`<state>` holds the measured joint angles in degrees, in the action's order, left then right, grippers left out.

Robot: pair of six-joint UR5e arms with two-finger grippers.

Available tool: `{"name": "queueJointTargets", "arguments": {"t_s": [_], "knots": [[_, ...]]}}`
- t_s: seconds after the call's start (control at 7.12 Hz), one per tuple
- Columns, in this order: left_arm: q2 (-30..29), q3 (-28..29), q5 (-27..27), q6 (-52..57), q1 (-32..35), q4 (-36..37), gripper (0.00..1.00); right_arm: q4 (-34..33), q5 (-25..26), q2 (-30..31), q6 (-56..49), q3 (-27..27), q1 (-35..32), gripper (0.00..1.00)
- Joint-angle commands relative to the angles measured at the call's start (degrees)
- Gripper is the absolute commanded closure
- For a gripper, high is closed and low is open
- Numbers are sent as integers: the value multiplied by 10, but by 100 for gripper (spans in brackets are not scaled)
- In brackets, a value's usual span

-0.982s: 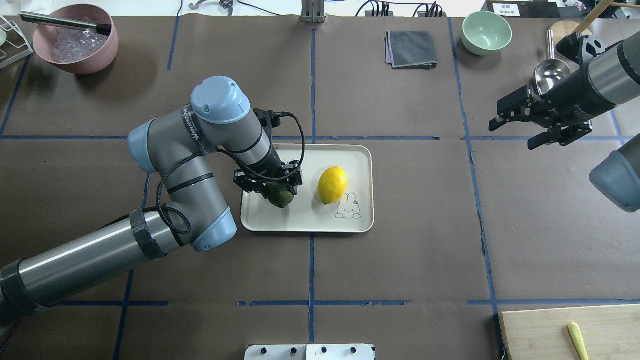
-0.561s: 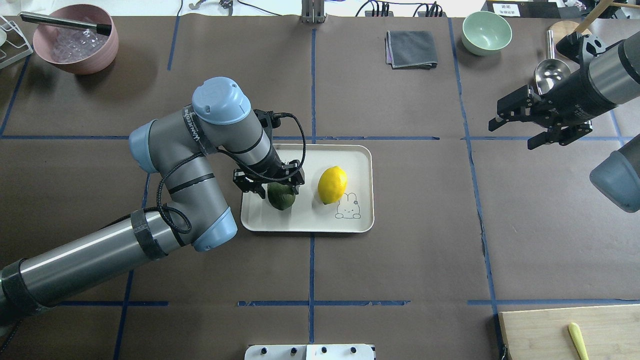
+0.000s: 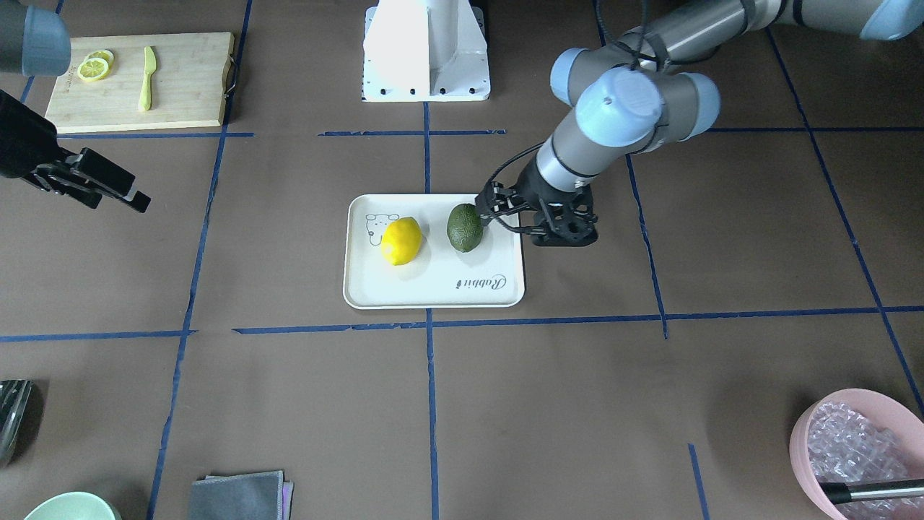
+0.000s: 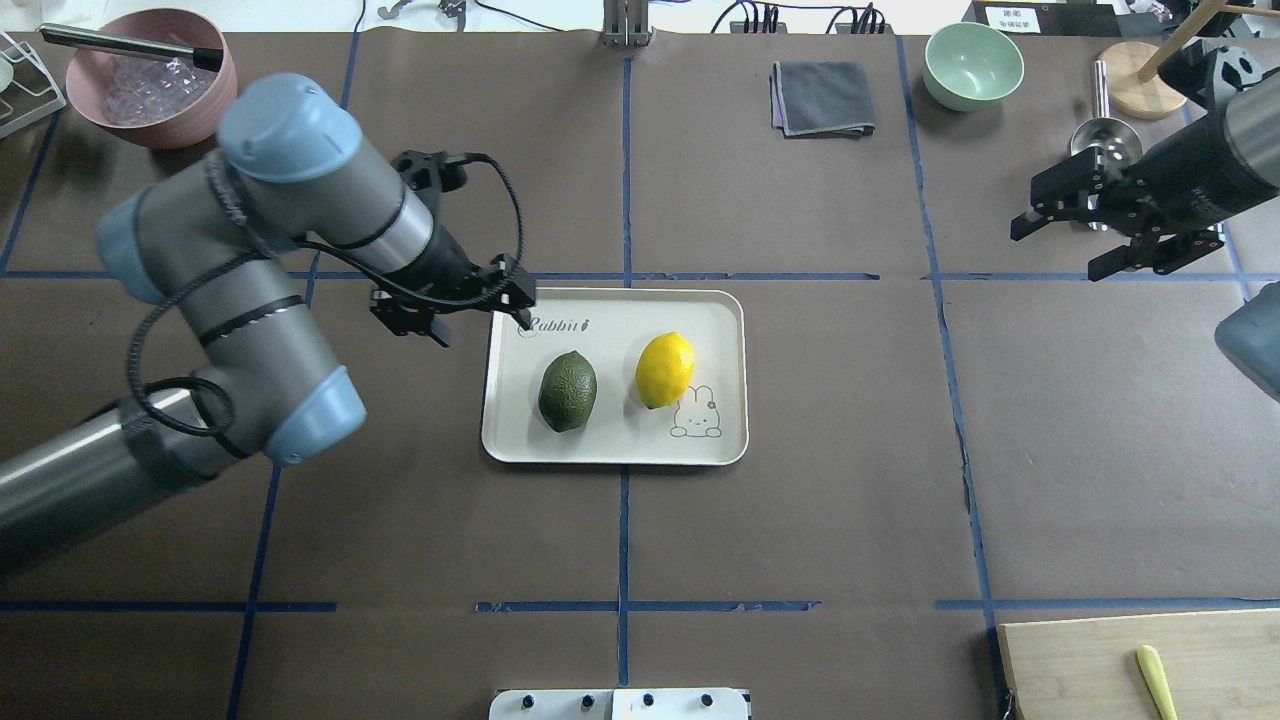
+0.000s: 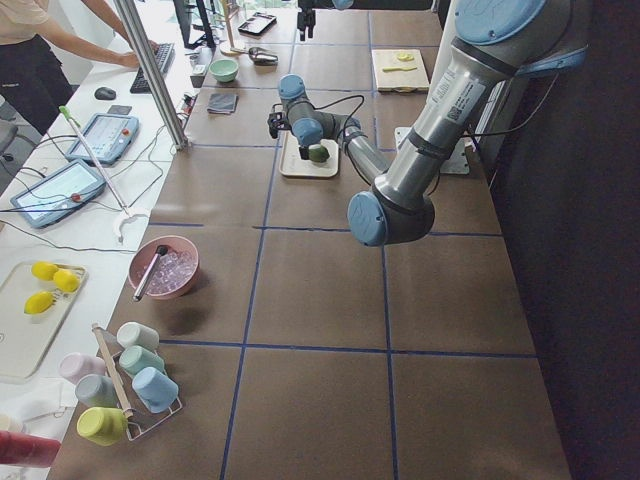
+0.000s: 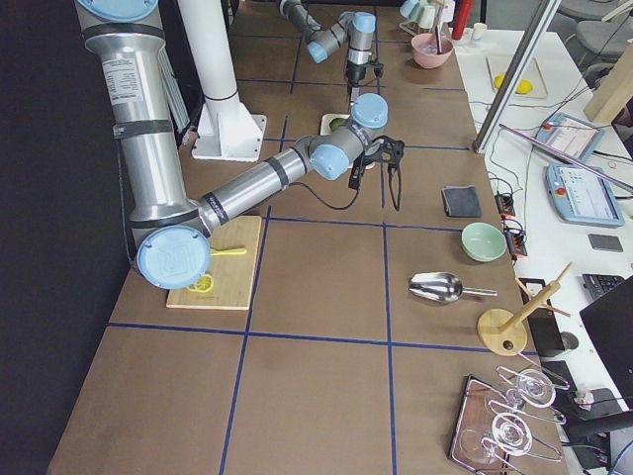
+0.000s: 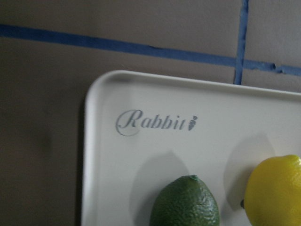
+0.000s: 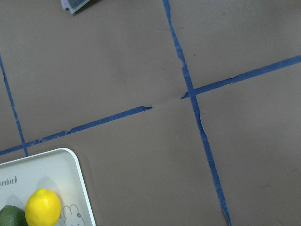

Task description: Place all lemons on tray

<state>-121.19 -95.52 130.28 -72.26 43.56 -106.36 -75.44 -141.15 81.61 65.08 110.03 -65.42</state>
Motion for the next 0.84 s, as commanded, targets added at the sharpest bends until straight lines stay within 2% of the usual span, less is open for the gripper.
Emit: {"name": "queueJointTargets", "arguments": {"t_s": [0.0, 0.14, 0.28, 0.42, 0.7], "knots": [[115, -72, 64, 65, 91, -4, 0, -5, 0, 44, -138, -16, -64, 0], [204, -97, 83, 194, 124, -3, 0, -5, 0, 56, -199, -37, -90, 0], [278, -100, 85, 334, 189, -2, 0, -5, 5, 76, -261, -49, -116, 0], [309, -80, 103, 472, 258, 9, 0, -6, 6, 93, -342, -71, -145, 0], [310, -38, 96, 687, 372, 104, 0, -43, 17, 105, -506, -109, -190, 0]]}}
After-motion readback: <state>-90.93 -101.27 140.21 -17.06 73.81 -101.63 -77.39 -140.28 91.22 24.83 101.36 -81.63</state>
